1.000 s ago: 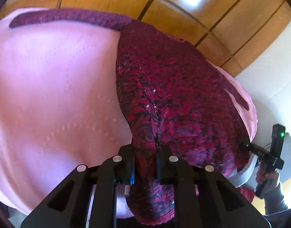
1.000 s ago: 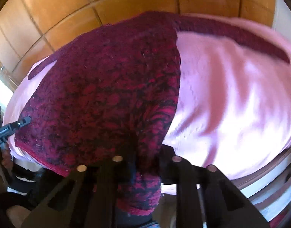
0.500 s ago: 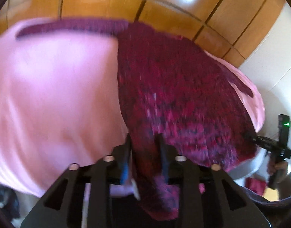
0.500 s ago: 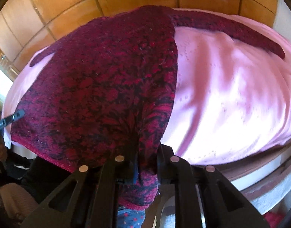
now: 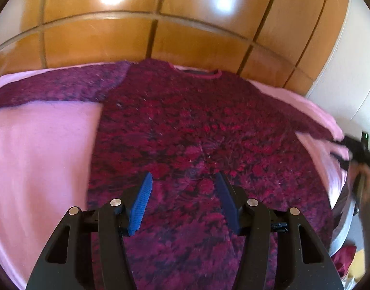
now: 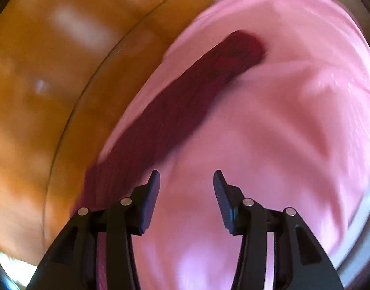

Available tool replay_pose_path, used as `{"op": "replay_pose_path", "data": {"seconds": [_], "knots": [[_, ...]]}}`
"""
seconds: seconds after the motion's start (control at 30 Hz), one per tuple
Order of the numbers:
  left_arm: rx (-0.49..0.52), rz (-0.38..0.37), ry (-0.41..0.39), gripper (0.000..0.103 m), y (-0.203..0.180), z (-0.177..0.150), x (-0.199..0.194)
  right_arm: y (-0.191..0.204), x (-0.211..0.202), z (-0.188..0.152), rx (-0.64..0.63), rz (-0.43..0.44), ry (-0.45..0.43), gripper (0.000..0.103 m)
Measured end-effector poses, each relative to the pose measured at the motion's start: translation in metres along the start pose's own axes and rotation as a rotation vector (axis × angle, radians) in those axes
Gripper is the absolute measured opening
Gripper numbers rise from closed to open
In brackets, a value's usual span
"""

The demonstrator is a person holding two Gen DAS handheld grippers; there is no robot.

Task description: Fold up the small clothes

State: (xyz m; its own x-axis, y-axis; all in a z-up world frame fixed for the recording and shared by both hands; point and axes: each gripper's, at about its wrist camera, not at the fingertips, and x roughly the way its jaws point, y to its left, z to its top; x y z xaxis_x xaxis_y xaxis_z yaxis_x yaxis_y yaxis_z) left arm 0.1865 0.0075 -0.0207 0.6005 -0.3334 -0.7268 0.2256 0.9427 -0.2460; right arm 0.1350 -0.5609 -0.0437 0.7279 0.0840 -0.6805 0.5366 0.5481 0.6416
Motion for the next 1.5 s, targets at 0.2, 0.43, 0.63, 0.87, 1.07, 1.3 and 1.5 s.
{"op": "replay_pose_path", "data": {"seconds": [0.2,0.43,0.63,0.87,1.07,1.3,1.5], "knots": [[-0.022,0.016,0.049,0.054,0.009,-0.011,0.02,0.002,0.054,0.039,0.106,-0.011,-0.002,0.041],[-0.004,0.03,0.067,0.054,0.01,-0.02,0.021,0.019,0.053,0.059,-0.149,-0.295,-0.078,0.007],[-0.034,0.013,0.057,0.054,0.015,-0.022,0.018,0.018,0.06,0.056,-0.18,-0.358,-0.081,0.007],[-0.094,-0.037,0.051,0.054,0.025,-0.013,0.011,0.117,0.04,0.048,-0.452,-0.334,-0.191,0.007],[-0.095,-0.062,0.018,0.054,0.024,0.004,0.005,0.25,0.064,-0.047,-0.789,-0.162,-0.157,0.007],[-0.149,-0.104,0.002,0.054,0.038,0.03,0.003,0.347,0.133,-0.195,-1.038,0.002,0.071,0.007],[-0.19,-0.123,-0.037,0.054,0.053,0.058,0.006,0.361,0.153,-0.27,-1.129,0.085,0.216,0.028]]}}
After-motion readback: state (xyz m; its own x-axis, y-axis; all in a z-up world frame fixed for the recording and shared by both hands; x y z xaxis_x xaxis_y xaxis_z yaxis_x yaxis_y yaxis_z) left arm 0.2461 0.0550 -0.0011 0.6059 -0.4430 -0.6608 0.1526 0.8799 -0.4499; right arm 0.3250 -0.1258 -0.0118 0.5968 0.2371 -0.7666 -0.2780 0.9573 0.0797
